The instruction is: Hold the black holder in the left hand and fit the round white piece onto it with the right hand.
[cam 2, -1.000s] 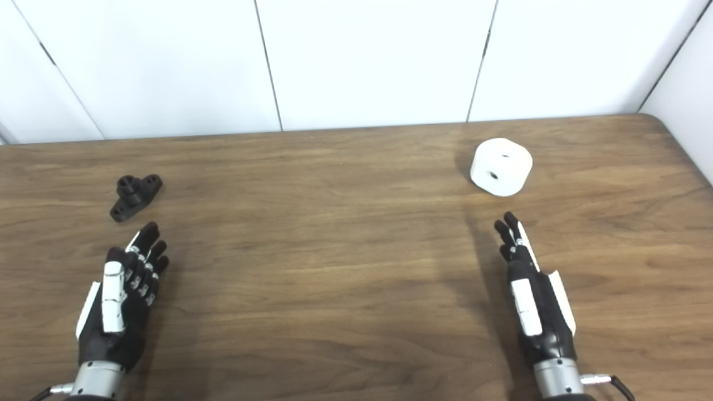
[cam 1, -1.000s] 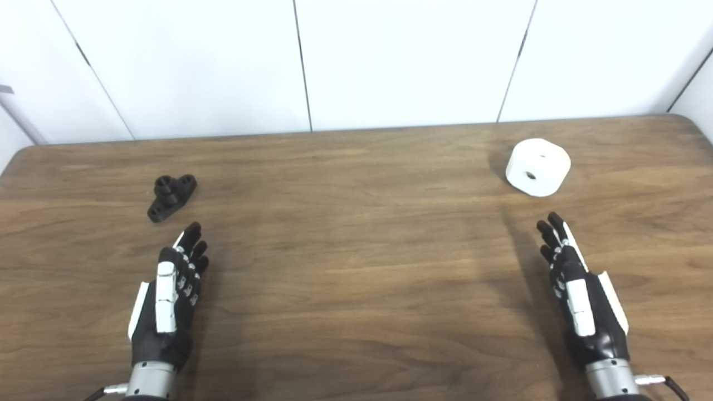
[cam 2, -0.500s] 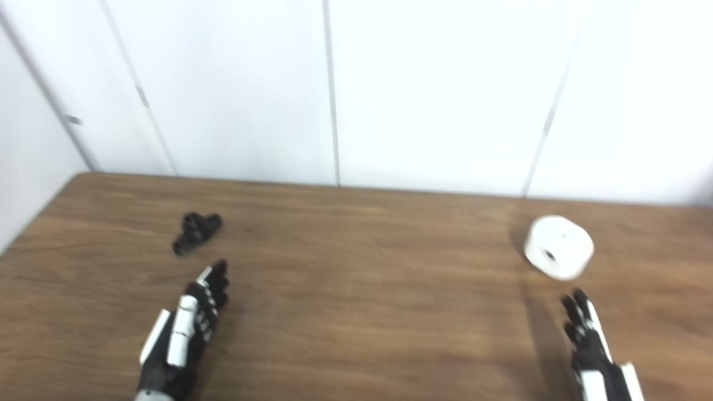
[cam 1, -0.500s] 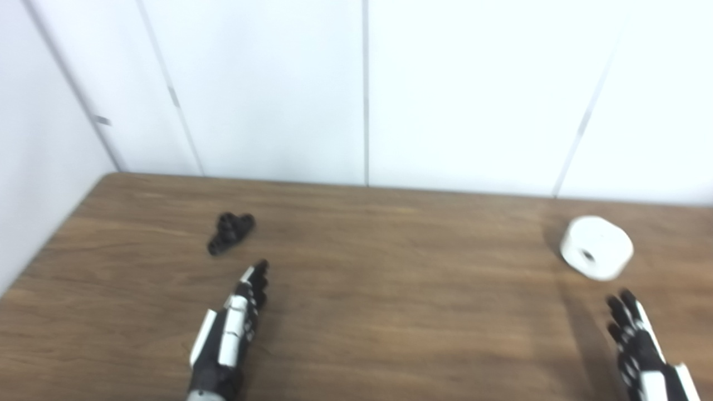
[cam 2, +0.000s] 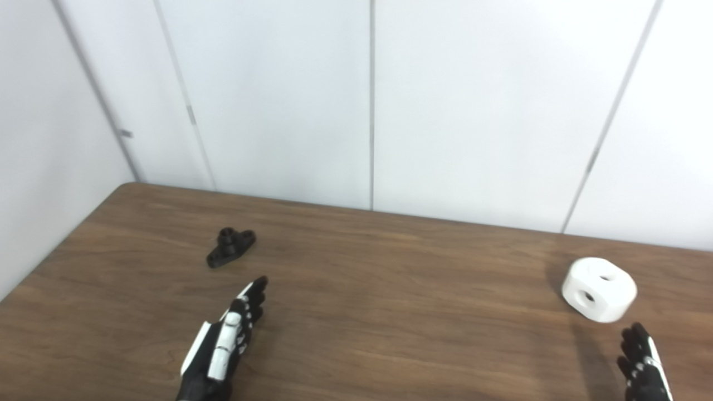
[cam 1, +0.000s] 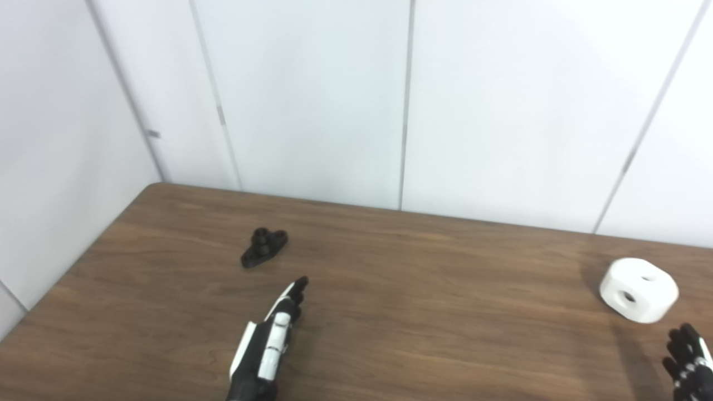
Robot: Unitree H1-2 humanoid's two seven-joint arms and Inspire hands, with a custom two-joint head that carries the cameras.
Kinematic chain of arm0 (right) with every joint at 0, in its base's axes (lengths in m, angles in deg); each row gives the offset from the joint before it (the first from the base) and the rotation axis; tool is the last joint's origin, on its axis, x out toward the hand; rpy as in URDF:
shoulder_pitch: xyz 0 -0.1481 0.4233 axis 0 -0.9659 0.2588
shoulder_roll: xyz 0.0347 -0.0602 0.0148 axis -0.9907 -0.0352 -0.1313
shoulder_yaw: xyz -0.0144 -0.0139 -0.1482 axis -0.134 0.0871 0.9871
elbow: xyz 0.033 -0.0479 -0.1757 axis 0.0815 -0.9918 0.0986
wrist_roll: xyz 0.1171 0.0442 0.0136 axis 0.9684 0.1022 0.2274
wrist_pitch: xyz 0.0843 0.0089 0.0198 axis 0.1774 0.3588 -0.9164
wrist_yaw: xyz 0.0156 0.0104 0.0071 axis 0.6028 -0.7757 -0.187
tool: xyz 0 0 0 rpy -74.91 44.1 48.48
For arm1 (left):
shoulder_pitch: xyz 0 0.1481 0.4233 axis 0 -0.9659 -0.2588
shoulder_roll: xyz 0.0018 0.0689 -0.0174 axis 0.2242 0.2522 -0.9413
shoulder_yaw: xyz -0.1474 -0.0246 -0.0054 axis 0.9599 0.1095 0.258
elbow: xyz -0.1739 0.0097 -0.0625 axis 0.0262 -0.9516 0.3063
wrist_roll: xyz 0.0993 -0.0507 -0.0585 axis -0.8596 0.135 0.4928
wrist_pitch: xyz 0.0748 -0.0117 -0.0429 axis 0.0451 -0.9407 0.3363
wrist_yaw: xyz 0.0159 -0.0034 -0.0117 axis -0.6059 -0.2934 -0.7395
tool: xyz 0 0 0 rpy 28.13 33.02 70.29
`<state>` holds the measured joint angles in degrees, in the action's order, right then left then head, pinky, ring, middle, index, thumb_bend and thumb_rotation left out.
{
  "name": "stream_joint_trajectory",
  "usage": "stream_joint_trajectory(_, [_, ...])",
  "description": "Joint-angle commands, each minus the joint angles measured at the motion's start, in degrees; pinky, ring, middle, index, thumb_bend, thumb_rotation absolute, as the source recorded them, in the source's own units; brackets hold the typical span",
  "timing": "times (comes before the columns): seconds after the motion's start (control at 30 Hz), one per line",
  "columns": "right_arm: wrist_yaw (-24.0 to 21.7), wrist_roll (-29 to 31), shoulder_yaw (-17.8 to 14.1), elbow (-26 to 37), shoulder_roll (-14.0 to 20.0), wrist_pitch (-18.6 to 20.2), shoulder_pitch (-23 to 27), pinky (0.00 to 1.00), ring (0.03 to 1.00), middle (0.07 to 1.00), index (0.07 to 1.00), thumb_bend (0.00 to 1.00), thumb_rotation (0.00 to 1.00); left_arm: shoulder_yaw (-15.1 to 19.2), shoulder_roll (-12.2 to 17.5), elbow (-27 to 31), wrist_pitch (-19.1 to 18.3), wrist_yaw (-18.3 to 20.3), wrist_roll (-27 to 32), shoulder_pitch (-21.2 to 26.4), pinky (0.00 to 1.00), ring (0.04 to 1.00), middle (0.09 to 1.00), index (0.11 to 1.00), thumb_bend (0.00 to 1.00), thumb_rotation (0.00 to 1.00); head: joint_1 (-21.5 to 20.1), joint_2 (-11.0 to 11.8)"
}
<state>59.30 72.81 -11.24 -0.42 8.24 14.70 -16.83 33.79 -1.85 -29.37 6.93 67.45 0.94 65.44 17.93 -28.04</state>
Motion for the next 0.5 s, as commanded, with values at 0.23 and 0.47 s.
stream_joint_trajectory(0.23, [-1.26, 1.58, -0.85, -6.07, 0.98, -0.89, -1.42, 1.00, 1.000, 0.991, 1.000, 0.60, 1.00, -2.30, -2.43, -0.07, 0.50, -2.63, -2.66, -1.65, 0.99, 0.999, 0.997, 0.968, 0.50, 0.86, 0.60, -0.54])
stream_joint_trajectory(0.47, [-1.57, 2.23, -1.73, -7.13, 1.34, -0.75, -0.88, 1.00, 1.000, 0.991, 1.000, 0.62, 1.00, -2.16, -1.82, 2.59, 0.38, -6.71, -10.19, -1.06, 0.95, 0.976, 0.976, 0.972, 0.48, 0.42, 1.06, -0.78])
